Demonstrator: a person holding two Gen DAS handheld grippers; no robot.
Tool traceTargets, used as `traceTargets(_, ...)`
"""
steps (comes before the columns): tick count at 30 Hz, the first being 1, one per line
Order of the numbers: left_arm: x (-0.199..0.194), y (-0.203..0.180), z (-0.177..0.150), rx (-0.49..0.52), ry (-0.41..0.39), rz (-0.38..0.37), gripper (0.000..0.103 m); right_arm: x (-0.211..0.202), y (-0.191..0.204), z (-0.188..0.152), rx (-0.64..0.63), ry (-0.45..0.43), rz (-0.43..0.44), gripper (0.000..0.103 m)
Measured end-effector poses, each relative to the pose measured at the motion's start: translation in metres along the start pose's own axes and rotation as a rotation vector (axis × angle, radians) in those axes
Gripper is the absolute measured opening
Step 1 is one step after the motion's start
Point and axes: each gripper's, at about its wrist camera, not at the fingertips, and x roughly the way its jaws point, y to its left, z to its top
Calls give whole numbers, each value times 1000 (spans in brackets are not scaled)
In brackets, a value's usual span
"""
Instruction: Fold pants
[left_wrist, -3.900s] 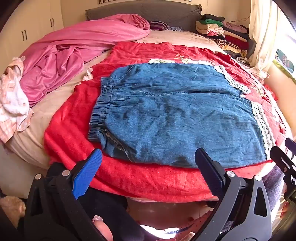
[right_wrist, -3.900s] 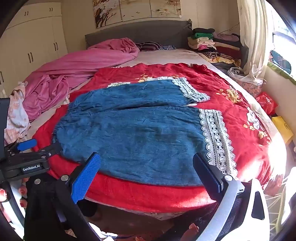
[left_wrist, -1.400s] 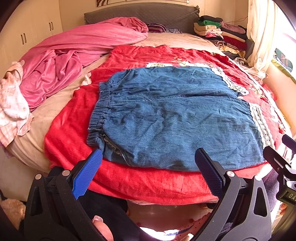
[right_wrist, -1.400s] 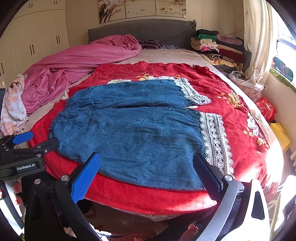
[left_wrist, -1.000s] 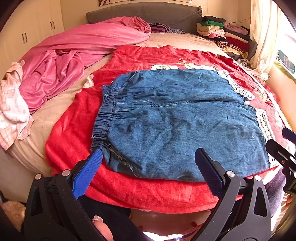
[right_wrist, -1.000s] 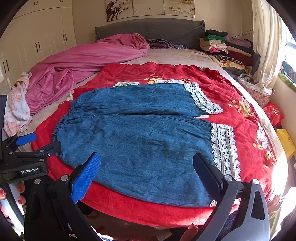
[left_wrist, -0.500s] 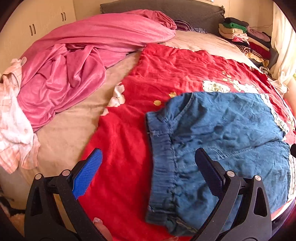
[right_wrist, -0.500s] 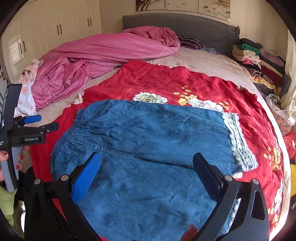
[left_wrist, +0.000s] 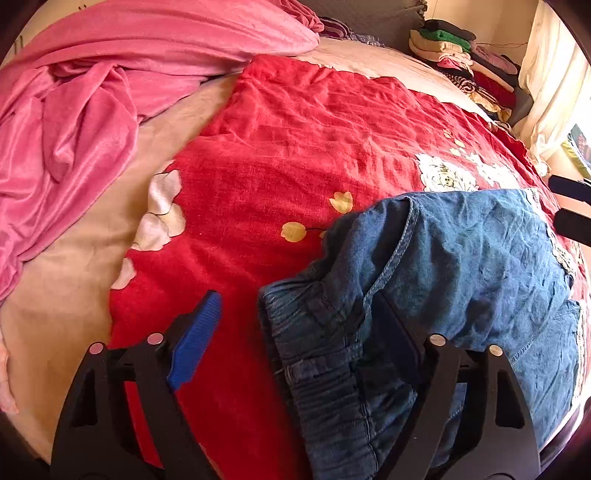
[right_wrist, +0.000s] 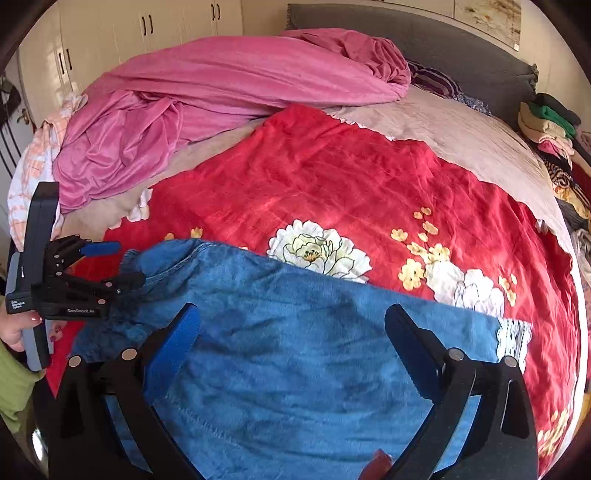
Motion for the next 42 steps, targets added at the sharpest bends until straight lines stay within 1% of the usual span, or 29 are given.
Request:
traceTargets(1, 5, 1, 2, 2, 3, -11, 69, 9, 1, 5, -22, 13, -3, 99)
traceTargets(2, 10, 1, 4, 5, 9, -21, 64, 18, 3, 9, -46, 31, -6, 99)
traceTargets(3, 14, 1, 5, 9, 10, -27, 56, 28, 5, 12, -77, 55, -22, 99)
traceTargets(4, 18, 0, 7, 13, 13, -32, 51, 37, 8, 15, -109, 75, -43, 99)
traceTargets(5, 21, -1, 8, 18, 18, -34, 42, 46, 10, 16, -142, 94, -55, 99)
traceTargets(7, 24, -4, 8, 27, 13, -29, 39, 62, 17, 19, -211, 124, -60, 99)
traceTargets(9, 21, -6, 8, 40, -1, -34, 34, 76, 23, 22, -264, 147, -34, 99)
traceTargets(11, 14, -4, 7, 34, -21, -51, 33, 87, 28, 24, -313, 156, -10, 97)
traceTargets(12, 10, -3, 7, 32, -31, -59, 32, 93, 31, 25, -330, 166, 6, 93)
traceTargets(13, 6, -3, 7, 32, -43, -62, 32, 99, 34, 25, -338, 182, 23, 75)
traceTargets(14, 3, -3, 7, 32, -52, -66, 32, 105, 36, 24, -334, 200, 45, 66)
traceTargets(15, 0, -2, 6, 29, -58, -74, 32, 109, 39, 23, -324, 212, 70, 49)
traceTargets(16, -2, -2, 6, 30, -59, -79, 32, 110, 43, 21, -326, 207, 83, 36)
traceTargets(17, -2, -4, 5, 38, -58, -76, 32, 107, 46, 19, -327, 185, 90, 28)
traceTargets(18, -3, -5, 4, 46, -59, -66, 32, 101, 48, 17, -313, 159, 98, 16)
traceTargets(19, -4, -6, 2, 51, -64, -59, 32, 92, 48, 15, -289, 132, 99, 9)
traceTargets(21, -7, -5, 0, 45, -76, -57, 32, 69, 46, 10, -237, 67, 104, 6)
traceTargets(23, -16, -5, -3, 29, -103, -64, 32, 42, 41, 2, -202, -6, 124, 5)
traceTargets(25, -27, -8, -6, 28, -137, -75, 32, 17, 39, -6, -180, -60, 134, 5)
traceTargets(27, -41, -12, -11, 28, -168, -89, 32, -7, 41, -17, -173, -100, 130, 5)
traceTargets(31, -69, -24, -29, 35, -229, -87, 32, -48, 56, -42, -183, -167, 128, 5)
traceTargets(36, -99, -33, -60, 32, -276, -117, 32, -86, 76, -80, -150, -216, 138, 5)
traceTargets(39, -109, -37, -81, 41, -279, -124, 32, -98, 91, -107, -138, -215, 152, 5)
traceTargets(40, -111, -37, -88, 48, -282, -121, 33, -100, 97, -116, -146, -216, 144, 5)
traceTargets(42, -114, -38, -100, 56, -278, -124, 33, -101, 107, -132, -139, -201, 148, 5)
